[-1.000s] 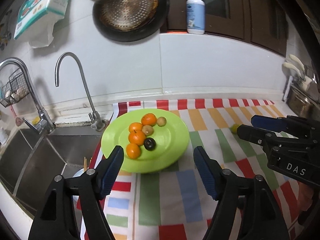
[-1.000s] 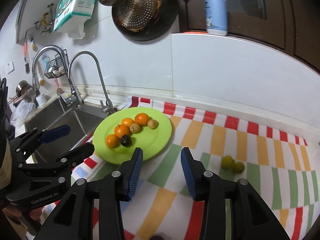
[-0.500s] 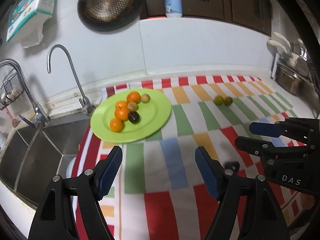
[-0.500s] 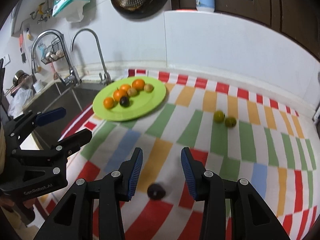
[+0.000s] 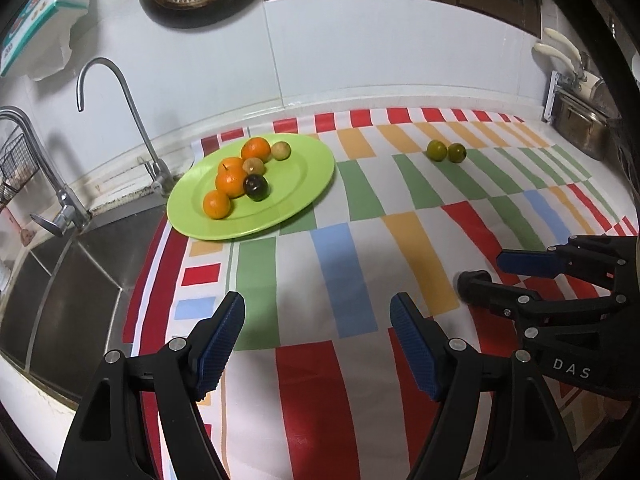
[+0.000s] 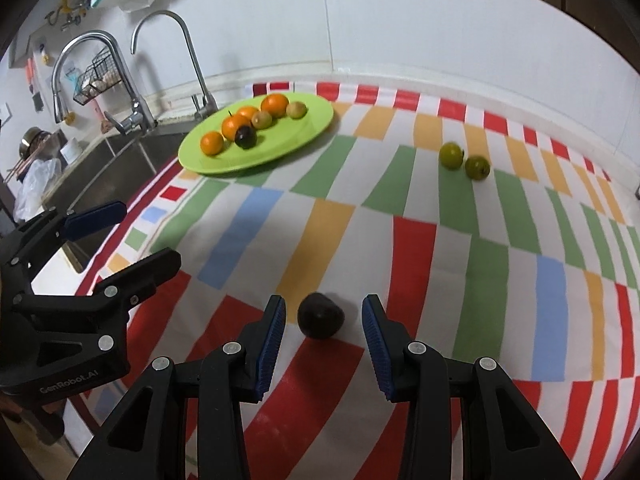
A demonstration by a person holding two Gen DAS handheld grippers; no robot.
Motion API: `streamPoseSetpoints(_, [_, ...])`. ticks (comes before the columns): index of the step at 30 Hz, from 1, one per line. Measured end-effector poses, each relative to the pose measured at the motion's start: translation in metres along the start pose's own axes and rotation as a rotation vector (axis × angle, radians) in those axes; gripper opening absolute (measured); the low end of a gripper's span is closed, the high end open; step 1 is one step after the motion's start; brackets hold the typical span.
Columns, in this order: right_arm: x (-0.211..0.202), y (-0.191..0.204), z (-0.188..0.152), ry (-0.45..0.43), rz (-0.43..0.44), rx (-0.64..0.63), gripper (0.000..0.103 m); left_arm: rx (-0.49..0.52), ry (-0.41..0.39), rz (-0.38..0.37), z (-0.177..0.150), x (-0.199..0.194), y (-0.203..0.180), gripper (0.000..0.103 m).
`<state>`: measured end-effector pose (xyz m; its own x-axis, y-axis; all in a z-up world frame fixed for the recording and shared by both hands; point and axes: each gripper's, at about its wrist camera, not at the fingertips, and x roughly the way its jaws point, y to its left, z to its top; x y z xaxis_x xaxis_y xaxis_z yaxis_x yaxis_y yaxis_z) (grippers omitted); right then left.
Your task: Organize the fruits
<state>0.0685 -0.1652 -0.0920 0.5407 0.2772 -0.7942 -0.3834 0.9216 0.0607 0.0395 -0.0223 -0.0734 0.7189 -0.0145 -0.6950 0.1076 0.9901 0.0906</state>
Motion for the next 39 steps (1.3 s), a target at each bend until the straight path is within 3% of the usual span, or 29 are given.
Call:
streamPoseSetpoints(6, [0.01, 0.001, -0.002, 0.019, -0.005, 0.0, 0.039, -0.003, 0.013, -0.003, 0.0, 0.004, 0.0, 0.075])
streamPoseSetpoints(13, [0.014, 0.005, -0.002, 0.023, 0.008, -0.016, 0.028, -0.013, 0.022, -0.011, -0.001, 0.006, 0.002, 0.075])
streamPoseSetpoints(20, [0.012, 0.005, -0.002, 0.012, 0.01, -0.008, 0.028, -0.016, 0.012, 0.001, 0.001, 0.003, 0.005, 0.075])
streamPoseSetpoints(39, [-0.02, 0.018, 0.037, -0.134, 0.028, -0.02, 0.028, -0.057, -0.073, 0.02, 0.027, -0.014, 0.028, 0.075])
